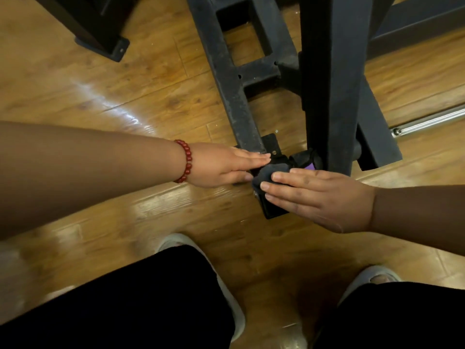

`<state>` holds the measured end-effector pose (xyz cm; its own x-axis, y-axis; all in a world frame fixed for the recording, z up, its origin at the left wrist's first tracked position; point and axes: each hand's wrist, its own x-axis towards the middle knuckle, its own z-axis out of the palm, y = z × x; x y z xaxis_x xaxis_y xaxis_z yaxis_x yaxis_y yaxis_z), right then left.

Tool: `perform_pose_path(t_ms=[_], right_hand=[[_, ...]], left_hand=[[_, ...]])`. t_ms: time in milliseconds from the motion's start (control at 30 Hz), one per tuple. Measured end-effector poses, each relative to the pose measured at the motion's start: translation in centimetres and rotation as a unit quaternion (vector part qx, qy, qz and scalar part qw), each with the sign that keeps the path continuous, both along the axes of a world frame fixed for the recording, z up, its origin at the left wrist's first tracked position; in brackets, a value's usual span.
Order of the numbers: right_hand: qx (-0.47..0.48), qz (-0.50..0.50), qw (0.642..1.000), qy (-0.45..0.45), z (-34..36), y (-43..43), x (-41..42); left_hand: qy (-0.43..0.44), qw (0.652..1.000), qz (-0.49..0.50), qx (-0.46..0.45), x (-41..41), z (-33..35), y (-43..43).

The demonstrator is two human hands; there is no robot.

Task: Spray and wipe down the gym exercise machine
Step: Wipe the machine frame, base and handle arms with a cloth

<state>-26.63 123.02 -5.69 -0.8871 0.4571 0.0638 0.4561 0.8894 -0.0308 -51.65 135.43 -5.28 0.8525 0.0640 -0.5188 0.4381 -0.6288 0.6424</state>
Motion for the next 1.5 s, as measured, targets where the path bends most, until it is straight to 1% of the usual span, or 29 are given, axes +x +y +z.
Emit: perform_pose_path(t_ms=[100,167,267,400,467,567,667,733,833,867,1033,1133,1167,1200,1300,1367,1500], right_hand=[[0.009,0.025,1.0,0.004,0.3,0.1,0.3],[0.013,0.009,0.999,0.042,0.8,0.2,-0.2],[0.016,-0.077,0.992,0.101,1.2,0.9,-2.3],[-0.043,-0.201,0.971,0.124,0.2,-0.5,-5.1],[-0.061,-0.29,0.944,0.148,-0.3,-1.9,-6.1],[-0.066,-0.402,0.895,0.181,-0.7,-4.3,-8.2],[-0.056,-0.496,0.844,0.199,-1.3,-6.8,-10.8],[-0.051,-0.55,0.803,0.224,-1.6,-7.2,-12.8],[-0.016,-0.627,0.731,0.269,-1.5,-5.0,-14.6],[-0.002,-0.64,0.717,0.277,-1.6,-4.5,-14.8],[0.008,-0.668,0.691,0.276,-3.2,-7.0,-16.4],[0.018,-0.69,0.672,0.268,-2.6,-5.1,-16.6],[0.022,-0.69,0.673,0.265,-2.3,-4.4,-16.4],[0.029,-0.682,0.682,0.262,-2.3,-4.3,-16.2],[0.046,-0.634,0.734,0.241,-3.5,-6.3,-15.3],[0.057,-0.608,0.761,0.22,-4.1,-7.5,-14.8],[0.083,-0.58,0.79,0.182,-3.5,-5.8,-14.4]], left_hand=[[-0.02,1.0,0.021,0.01,-0.3,-0.5,-0.4],[-0.041,0.998,0.056,-0.006,-0.6,-1.2,-0.9],[-0.087,0.993,0.082,-0.001,-0.9,-1.7,-1.4],[-0.13,0.988,0.082,0.011,-0.9,-1.8,-1.1],[-0.166,0.984,0.063,0.025,-0.9,-2.1,-0.8],[-0.164,0.986,0.038,0.018,-0.7,-3.5,-0.3],[-0.183,0.982,0.045,0.0,-0.5,-4.5,0.0],[-0.2,0.979,0.05,-0.01,-0.3,-5.0,-0.1],[-0.222,0.973,0.062,-0.015,-0.3,-5.6,-0.3],[-0.225,0.972,0.067,-0.017,-0.3,-5.7,-0.4],[-0.22,0.973,0.067,-0.024,-0.3,-5.4,-0.6],[-0.224,0.972,0.065,-0.02,-0.3,-5.3,-0.6],[-0.224,0.972,0.063,-0.017,-0.3,-5.3,-0.6],[-0.221,0.973,0.062,-0.015,-0.4,-5.3,-0.6],[-0.2,0.978,0.064,-0.006,-0.6,-5.2,-0.6],[-0.188,0.98,0.066,-0.003,-0.6,-5.2,-0.6],[-0.205,0.976,0.069,0.004,-0.5,-5.4,-0.7]])
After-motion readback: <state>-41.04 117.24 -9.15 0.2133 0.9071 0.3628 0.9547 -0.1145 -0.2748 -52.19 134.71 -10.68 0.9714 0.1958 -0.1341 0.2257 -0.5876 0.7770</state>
